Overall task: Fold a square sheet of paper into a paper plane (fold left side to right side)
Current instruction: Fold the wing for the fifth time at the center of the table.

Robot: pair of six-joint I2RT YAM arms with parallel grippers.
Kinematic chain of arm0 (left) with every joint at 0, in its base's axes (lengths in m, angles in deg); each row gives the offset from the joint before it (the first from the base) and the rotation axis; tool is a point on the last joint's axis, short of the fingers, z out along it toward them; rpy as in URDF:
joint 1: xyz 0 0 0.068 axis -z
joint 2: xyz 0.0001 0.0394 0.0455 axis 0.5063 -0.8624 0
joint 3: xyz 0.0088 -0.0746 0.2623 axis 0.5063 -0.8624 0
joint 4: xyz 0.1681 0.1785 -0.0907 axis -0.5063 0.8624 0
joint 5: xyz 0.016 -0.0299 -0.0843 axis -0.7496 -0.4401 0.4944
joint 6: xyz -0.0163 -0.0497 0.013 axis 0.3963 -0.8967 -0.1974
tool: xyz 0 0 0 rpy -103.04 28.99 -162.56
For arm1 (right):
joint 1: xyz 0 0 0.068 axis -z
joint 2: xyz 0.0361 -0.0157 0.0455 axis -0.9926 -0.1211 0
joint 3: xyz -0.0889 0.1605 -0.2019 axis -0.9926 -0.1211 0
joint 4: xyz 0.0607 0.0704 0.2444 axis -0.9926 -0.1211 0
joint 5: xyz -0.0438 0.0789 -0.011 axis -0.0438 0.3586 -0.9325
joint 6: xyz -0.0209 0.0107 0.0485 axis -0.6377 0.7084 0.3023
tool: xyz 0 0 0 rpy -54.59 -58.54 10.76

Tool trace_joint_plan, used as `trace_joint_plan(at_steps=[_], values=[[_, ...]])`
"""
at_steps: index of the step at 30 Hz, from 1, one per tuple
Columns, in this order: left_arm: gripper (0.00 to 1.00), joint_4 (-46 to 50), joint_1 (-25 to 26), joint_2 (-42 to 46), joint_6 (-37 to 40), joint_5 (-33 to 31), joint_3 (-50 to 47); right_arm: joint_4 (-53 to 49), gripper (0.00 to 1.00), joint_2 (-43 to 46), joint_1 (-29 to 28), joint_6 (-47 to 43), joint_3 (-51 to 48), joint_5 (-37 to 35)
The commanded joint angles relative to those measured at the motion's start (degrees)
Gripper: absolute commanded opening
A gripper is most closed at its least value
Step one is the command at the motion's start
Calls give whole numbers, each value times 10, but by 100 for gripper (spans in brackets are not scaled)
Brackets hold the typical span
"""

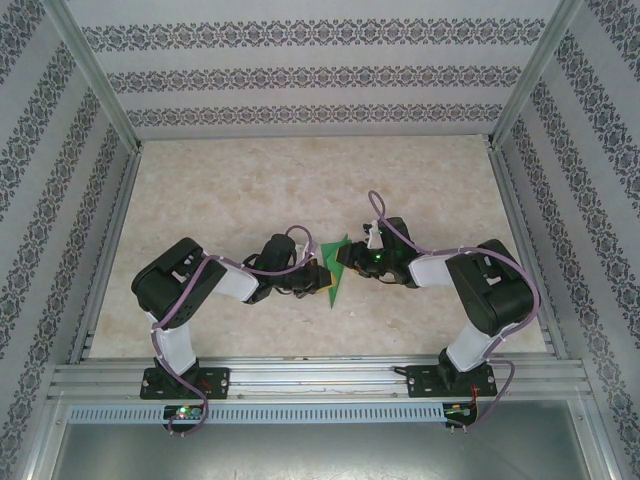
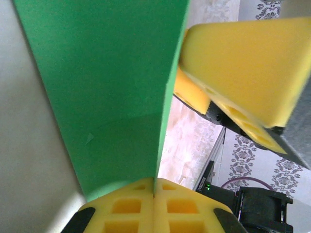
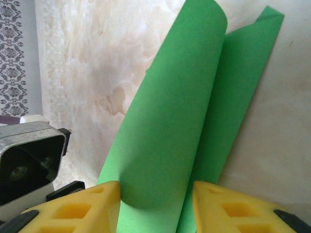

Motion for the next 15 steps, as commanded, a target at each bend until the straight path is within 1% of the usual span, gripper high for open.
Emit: trace_joint_plan(at_steps=[1,7,9,15], values=[[0,-37,-8,-9,-10,12,-7,10,43,-12,-10,3,16,-6],[0,-40,-8,-15,-13,10,-8,-13,42,-21,-17,2,27,-16],[2,-41,-8,-16,-15,10,-9,-27,41,-27,-18,1,31,-20],[14,-41,-12,-8,-15,4,-17,-65,39,-45,-22,-3,39,-35]])
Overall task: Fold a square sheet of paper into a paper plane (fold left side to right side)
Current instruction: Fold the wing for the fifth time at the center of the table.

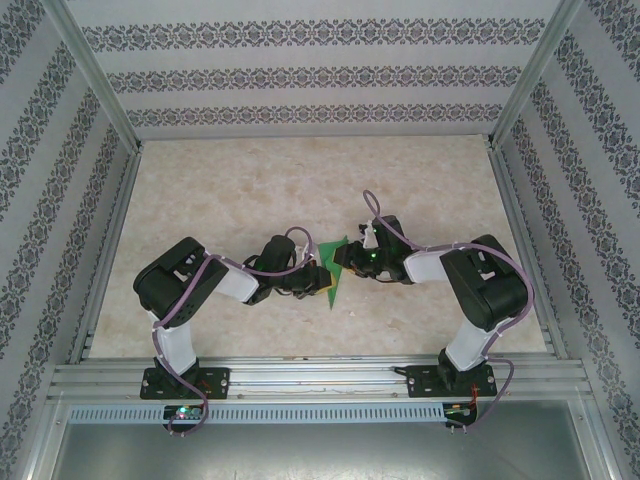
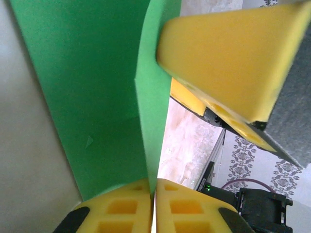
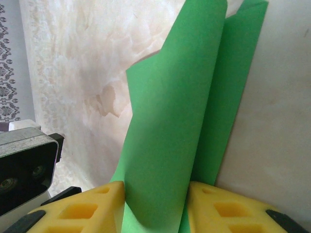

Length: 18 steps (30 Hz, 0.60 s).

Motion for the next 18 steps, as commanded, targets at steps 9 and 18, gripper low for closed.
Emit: trace_joint_plan(at_steps=[9,18], values=[[32,20,-34,47,25,-5,-26,-39,39,-26,-9,-10,10,-29],[39,38,-45,34,37,2,-1,-47,39,-27,-9,-12,12,-31]])
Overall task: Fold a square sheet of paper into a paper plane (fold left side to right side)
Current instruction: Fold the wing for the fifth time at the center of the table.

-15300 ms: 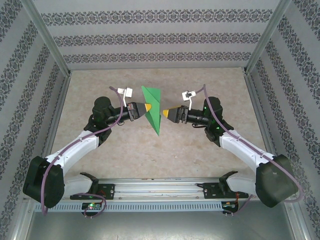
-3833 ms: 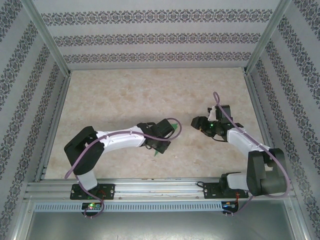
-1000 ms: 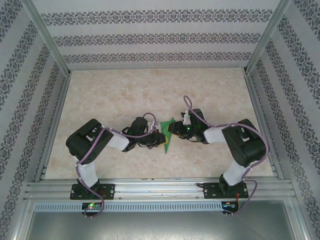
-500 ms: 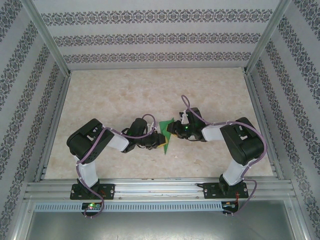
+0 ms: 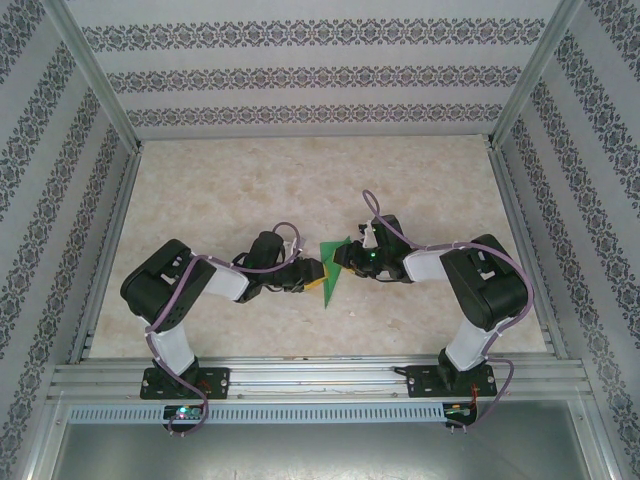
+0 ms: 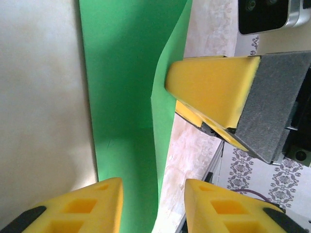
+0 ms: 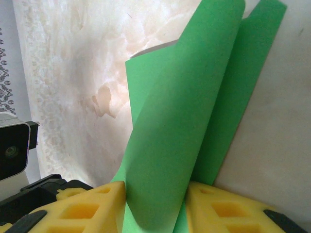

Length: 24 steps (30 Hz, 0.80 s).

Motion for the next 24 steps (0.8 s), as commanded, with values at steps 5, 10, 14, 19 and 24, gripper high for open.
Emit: trace_joint_plan(at_steps=[5,10,14,19,24], values=[[39,15,-5,-24,25,9,36,-37,39,-23,-8,-14,6,-28],[33,36,-5,-37,39,4,51,-48,39,-24,-8,-19,8,-31],[27,73,-5,-38,65,-12,62,-62,39,-24,-9,-26,12,-35],[14,107,-7,-40,91,-25,75,-81,38,-25,-10,-36,16,-43],[8,111,-8,-44,95,-29,75,-90,38,-28,-12,-41,18,-46]])
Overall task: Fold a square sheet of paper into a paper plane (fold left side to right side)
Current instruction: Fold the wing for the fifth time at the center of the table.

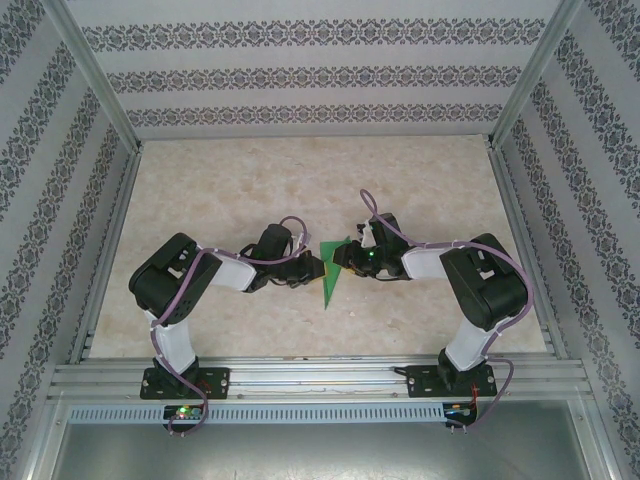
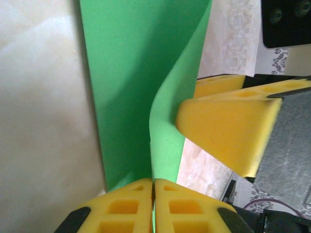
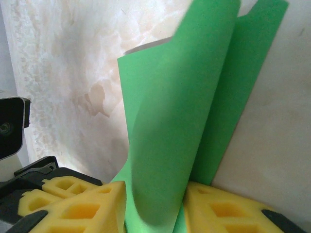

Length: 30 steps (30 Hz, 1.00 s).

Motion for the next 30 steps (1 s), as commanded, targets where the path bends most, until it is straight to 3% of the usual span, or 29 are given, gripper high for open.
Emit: trace_joint_plan(at_steps=[1,30], values=[[8,27,-8,-10,23,-10,10,-46,38,-26,-8,-23,-2,-36],[2,66,-16,-29,56,-30,28,-69,38,-39,-15,-34,13,-43]])
